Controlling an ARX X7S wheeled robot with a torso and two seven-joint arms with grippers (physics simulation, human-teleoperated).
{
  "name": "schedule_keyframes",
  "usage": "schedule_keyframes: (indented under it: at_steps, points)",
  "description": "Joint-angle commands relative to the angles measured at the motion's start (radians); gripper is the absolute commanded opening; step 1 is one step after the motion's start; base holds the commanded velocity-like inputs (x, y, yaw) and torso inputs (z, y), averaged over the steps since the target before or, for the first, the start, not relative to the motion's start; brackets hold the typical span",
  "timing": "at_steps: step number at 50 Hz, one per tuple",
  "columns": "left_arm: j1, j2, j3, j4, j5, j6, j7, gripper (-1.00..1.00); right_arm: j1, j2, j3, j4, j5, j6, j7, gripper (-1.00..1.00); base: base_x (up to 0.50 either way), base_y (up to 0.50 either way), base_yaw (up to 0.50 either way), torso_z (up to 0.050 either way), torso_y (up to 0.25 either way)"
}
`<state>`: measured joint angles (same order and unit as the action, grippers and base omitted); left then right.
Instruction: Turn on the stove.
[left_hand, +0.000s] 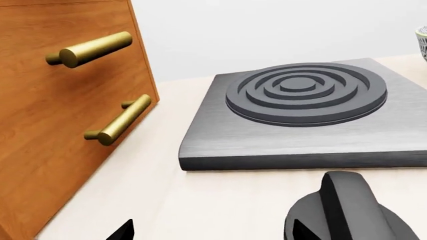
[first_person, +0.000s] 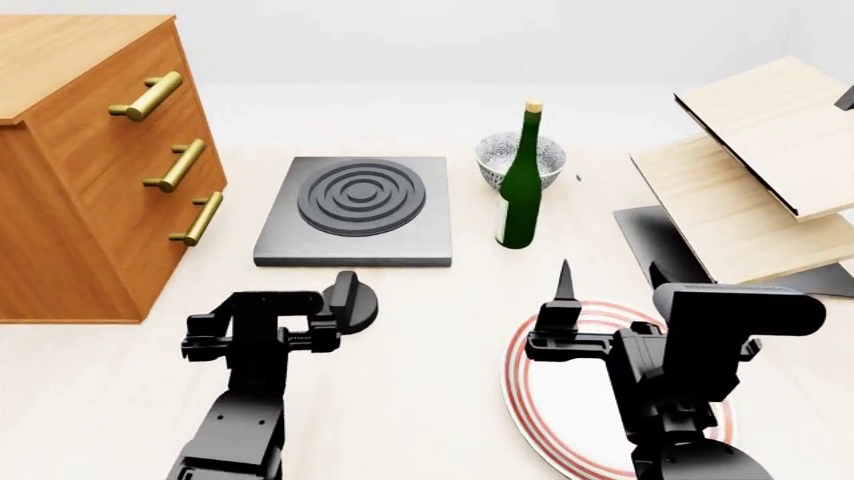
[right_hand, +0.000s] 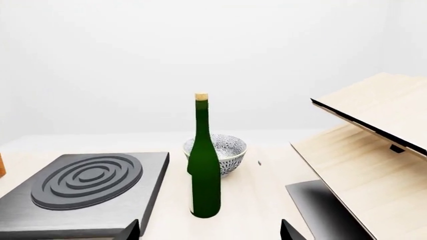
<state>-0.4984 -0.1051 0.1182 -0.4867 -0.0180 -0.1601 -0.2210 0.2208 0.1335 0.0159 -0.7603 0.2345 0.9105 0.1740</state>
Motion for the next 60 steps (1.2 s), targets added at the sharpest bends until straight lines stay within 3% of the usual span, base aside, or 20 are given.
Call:
schedule_keyframes:
  at_steps: [1,10,13,22,28,34,38,41,43,44,60]
  points:
    - [-0.048,0.026,0.036,-0.126,0.011,0.064,-0.014,1.00,-0.013,0.007,0.008,0.008,0.012,-0.013,0.006,1.00,0.00,0.00,0.00,0.000,0.000]
    - [-0.126,0.074,0.074,-0.301,0.010,0.151,-0.020,1.00,-0.036,0.014,0.025,0.009,0.021,-0.026,0.013,1.00,0.00,0.00,0.00,0.000,0.000]
    - [-0.112,0.084,0.093,-0.271,0.000,0.128,-0.015,1.00,-0.038,0.016,0.028,0.015,0.022,-0.031,0.015,1.00,0.00,0.00,0.00,0.000,0.000]
    - [0.065,0.051,0.154,0.293,-0.060,-0.190,0.027,1.00,-0.044,0.018,0.033,0.028,0.031,-0.046,0.019,1.00,0.00,0.00,0.00,0.000,0.000]
    - [0.141,0.002,0.155,0.759,-0.140,-0.493,0.043,1.00,-0.045,0.019,0.035,0.031,0.037,-0.049,0.024,1.00,0.00,0.00,0.00,0.000,0.000]
    - [0.122,-0.001,0.034,1.131,-0.296,-0.858,0.026,1.00,-0.042,0.020,0.030,0.032,0.041,-0.052,0.029,1.00,0.00,0.00,0.00,0.000,0.000]
    - [0.105,-0.002,-0.059,1.233,-0.353,-0.973,0.011,1.00,-0.048,0.022,0.024,0.045,0.039,-0.064,0.030,1.00,0.00,0.00,0.00,0.000,0.000]
    - [0.124,-0.016,-0.090,1.232,-0.349,-0.966,0.004,1.00,-0.050,0.024,0.012,0.050,0.036,-0.071,0.032,1.00,0.00,0.00,0.00,0.000,0.000]
    - [0.180,-0.034,-0.117,1.174,-0.317,-0.881,0.001,1.00,-0.058,0.037,-0.020,0.053,0.001,-0.103,0.042,1.00,0.00,0.00,0.00,0.000,0.000]
    - [0.221,-0.038,-0.102,1.024,-0.260,-0.731,0.008,1.00,-0.053,0.041,-0.059,0.161,-0.059,-0.209,0.053,1.00,0.00,0.00,0.00,0.000,0.000]
    - [0.245,-0.007,-0.038,0.415,-0.139,-0.174,0.044,1.00,-0.011,0.020,-0.134,0.742,-0.175,-0.681,0.070,1.00,0.00,0.00,0.00,0.000,0.000]
